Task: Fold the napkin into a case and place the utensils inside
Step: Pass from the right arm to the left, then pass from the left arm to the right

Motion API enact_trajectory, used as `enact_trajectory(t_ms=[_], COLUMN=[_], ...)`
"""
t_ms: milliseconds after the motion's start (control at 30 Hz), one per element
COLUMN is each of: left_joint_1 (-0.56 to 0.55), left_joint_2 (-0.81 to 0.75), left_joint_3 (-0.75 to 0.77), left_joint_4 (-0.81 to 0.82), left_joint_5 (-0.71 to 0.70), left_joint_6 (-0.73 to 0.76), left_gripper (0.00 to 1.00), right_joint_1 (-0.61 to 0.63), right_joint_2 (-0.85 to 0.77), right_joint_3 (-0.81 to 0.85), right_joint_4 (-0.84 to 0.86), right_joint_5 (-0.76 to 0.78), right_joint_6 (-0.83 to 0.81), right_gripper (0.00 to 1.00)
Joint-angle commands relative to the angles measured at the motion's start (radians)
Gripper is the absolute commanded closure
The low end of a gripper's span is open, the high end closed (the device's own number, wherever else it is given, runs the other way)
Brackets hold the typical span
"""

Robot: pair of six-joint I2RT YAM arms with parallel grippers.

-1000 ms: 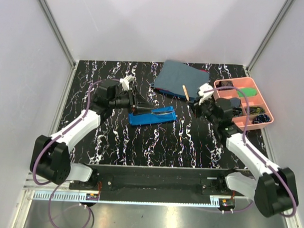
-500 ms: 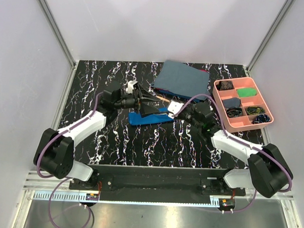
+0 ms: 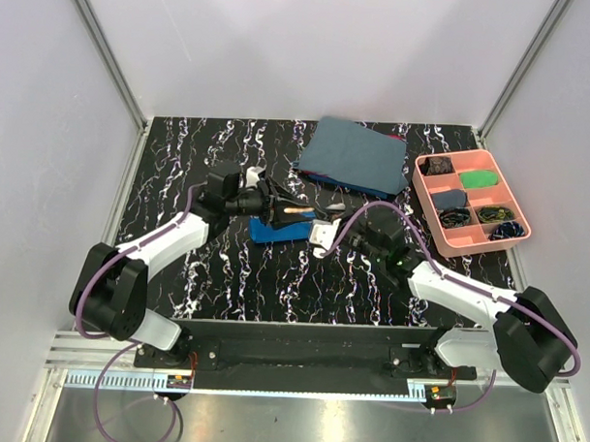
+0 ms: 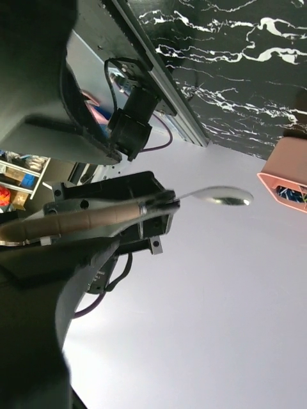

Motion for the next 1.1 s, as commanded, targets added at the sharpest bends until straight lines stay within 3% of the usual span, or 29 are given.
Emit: enact_trajectory(t_ms=[0, 67, 167, 200, 233, 300, 333, 400, 433, 567, 600, 733, 767, 867, 933, 1000, 1067], left_joint_1=[0.006, 0.009, 0.018, 0.022, 0.035, 0.052, 0.067, 0.075, 0.075, 0.076, 0.076, 0.075, 0.075, 0.075, 0.075, 0.075, 0.075], left_joint_2=[-0.012, -0.012, -0.009, -0.012, -0.018, -0.035, -0.056, -0.075, -0.083, -0.109, -0.119, -0.178, -0.185, -0.208, -0.219, -0.222, -0.224], left_joint_3=[0.005, -0.007, -0.026, -0.027, -0.021, 0.011, 0.028, 0.090, 0.103, 0.121, 0.114, 0.076, 0.068, 0.045, 0.031, 0.023, 0.017], left_joint_4=[0.110, 0.146, 0.235, 0.243, 0.227, 0.099, 0.032, -0.205, -0.259, -0.395, -0.401, -0.406, -0.402, -0.384, -0.375, -0.356, -0.346], left_joint_5=[0.002, 0.018, 0.034, 0.042, 0.047, 0.035, 0.022, -0.063, -0.088, -0.151, -0.159, -0.183, -0.176, -0.136, -0.114, -0.076, -0.058], left_joint_6=[0.011, 0.011, 0.019, 0.036, 0.107, 0.228, 0.392, 0.575, 0.716, 0.934, 0.962, 1.103, 1.119, 1.149, 1.153, 1.151, 1.146], left_gripper=[0.63, 0.77, 0.95, 1.00, 1.00, 1.00, 1.00, 1.00, 1.00, 1.00, 1.00, 1.00, 1.00, 1.00, 1.00, 1.00, 1.00], right_joint_1=[0.028, 0.034, 0.040, 0.040, 0.040, 0.040, 0.040, 0.040, 0.040, 0.013, 0.000, -0.096, -0.127, -0.233, -0.288, -0.303, -0.311], right_joint_2=[-0.006, 0.008, 0.037, 0.047, 0.053, 0.031, 0.018, -0.030, -0.047, -0.085, -0.076, -0.009, 0.008, 0.054, 0.121, 0.172, 0.244], right_joint_3=[0.020, 0.026, 0.035, 0.052, 0.066, 0.081, 0.078, 0.106, 0.116, 0.198, 0.272, 0.434, 0.449, 0.501, 0.525, 0.554, 0.572], right_joint_4=[-0.024, -0.036, -0.033, -0.036, -0.059, -0.081, -0.082, -0.215, -0.263, -0.488, -0.628, -0.835, -0.841, -0.851, -0.854, -0.855, -0.854], right_joint_5=[0.030, 0.039, 0.091, 0.117, 0.143, 0.227, 0.246, 0.296, 0.295, 0.314, 0.289, 0.125, 0.006, -0.166, -0.274, -0.426, -0.521], right_joint_6=[-0.031, -0.036, -0.005, 0.080, 0.129, 0.325, 0.408, 0.583, 0.634, 0.876, 0.959, 1.122, 1.148, 1.228, 1.253, 1.274, 1.274], right_gripper=[1.00, 1.00, 0.76, 0.70, 0.54, 0.34, 0.13, 0.01, 0.00, 0.00, 0.00, 0.02, 0.04, 0.11, 0.27, 0.34, 0.48])
